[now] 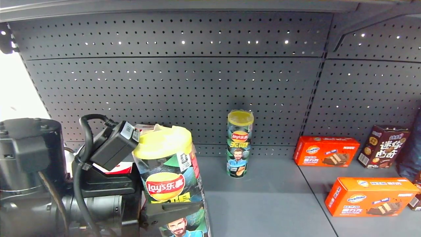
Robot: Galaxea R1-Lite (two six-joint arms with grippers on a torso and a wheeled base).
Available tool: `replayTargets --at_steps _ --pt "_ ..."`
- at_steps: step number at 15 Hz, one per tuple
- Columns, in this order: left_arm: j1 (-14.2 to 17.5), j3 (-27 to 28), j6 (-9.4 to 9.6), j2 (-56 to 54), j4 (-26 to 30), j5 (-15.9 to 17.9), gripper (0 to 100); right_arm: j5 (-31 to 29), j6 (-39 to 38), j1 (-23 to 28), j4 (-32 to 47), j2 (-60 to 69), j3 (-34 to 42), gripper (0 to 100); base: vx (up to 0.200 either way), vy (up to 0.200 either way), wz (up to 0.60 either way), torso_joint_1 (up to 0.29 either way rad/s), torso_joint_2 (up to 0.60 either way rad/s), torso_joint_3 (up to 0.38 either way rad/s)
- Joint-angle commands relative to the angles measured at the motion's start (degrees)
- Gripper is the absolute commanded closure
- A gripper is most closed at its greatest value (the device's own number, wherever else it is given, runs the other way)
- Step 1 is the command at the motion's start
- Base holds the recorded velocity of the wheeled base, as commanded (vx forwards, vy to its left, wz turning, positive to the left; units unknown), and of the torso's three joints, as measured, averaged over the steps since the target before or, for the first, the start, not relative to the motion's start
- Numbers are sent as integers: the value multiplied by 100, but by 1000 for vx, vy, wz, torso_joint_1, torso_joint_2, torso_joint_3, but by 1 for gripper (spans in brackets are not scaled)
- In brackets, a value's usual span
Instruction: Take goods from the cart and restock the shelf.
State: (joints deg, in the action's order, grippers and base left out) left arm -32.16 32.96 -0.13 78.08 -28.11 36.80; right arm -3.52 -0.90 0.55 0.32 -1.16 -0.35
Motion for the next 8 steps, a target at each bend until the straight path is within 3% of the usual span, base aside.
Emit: replayTargets --at_steps 1,2,4,8 --pt "8 -62 -13 5 7 2 100 220 -938 -108 56 -2231 -2443 0 0 0 0 0 0 0" --pt "17 -53 -31 14 -1 20 100 229 -1325 -143 109 -2591 -2522 0 0 0 0 0 0 0" --pt "34 35 -48 269 -80 29 100 844 310 -732 47 -2723 -2179 0 0 0 0 0 0 0" --pt "25 35 -48 278 -80 20 100 880 495 -1865 144 -3584 -2637 0 0 0 0 0 0 0"
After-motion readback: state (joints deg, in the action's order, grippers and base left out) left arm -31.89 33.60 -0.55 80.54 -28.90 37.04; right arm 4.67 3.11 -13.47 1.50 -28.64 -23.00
